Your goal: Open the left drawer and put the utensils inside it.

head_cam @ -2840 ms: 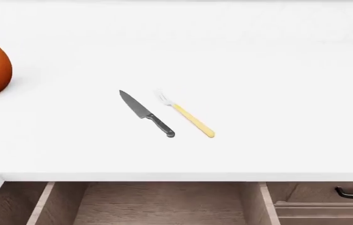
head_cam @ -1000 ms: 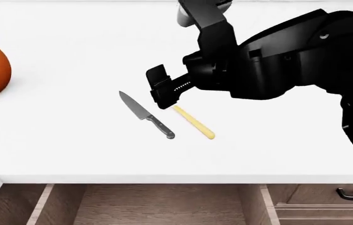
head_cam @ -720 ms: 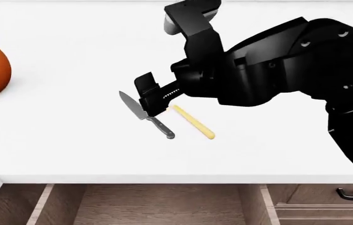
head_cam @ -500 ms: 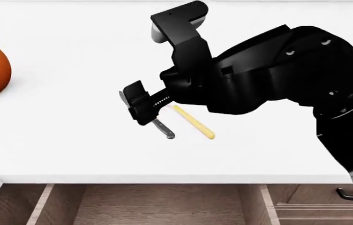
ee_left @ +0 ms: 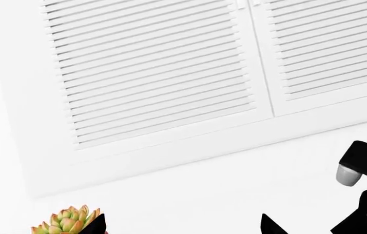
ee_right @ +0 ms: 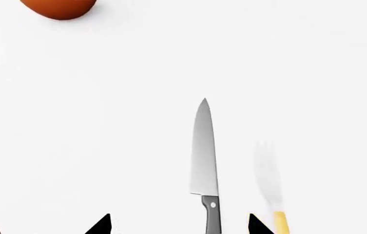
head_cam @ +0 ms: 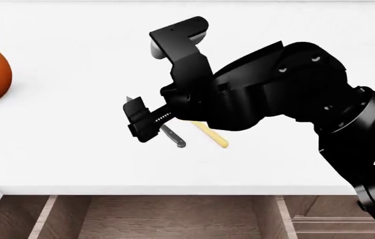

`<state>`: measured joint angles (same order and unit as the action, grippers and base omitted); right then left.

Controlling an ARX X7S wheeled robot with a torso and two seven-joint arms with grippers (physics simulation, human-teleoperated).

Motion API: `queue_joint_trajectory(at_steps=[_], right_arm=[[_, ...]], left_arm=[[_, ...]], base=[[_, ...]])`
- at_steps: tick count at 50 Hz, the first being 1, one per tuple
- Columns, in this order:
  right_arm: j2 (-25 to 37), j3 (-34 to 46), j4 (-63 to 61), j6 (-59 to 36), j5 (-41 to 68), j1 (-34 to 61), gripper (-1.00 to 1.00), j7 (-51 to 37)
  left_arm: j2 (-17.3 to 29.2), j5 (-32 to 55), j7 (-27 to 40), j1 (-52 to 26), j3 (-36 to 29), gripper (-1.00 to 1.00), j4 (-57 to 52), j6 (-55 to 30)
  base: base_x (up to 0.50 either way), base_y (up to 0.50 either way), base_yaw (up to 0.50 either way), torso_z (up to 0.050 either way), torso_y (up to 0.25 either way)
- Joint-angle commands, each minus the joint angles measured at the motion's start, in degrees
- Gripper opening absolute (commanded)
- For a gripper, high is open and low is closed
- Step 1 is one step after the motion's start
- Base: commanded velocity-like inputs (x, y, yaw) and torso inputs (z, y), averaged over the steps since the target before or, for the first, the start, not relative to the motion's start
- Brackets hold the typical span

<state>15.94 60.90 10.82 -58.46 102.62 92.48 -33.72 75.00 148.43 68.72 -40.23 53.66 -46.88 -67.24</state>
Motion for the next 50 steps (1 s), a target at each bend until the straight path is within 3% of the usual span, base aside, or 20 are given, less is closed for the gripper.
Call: queue_joint_trajectory(at_steps=[1, 50], right_arm=[[-1.38, 1.33, 2.49, 0.98, -2.61, -1.04, 1.0, 2.74], [-3.45, 5.86, 8.68, 1.8, -5.82, -6.43, 1.0, 7.47]], left_arm=[[-0.4, 0.06, 0.15, 0.29, 0.39, 1.0, 0.05, -0.41], [-0.05, 0.59, 0.31, 1.02, 1.51, 1.0, -0.01, -0.24]], base=[[0.0, 0.0, 0.0, 0.0, 0.0], [0.0, 0.0, 0.0, 0.0, 0.0]])
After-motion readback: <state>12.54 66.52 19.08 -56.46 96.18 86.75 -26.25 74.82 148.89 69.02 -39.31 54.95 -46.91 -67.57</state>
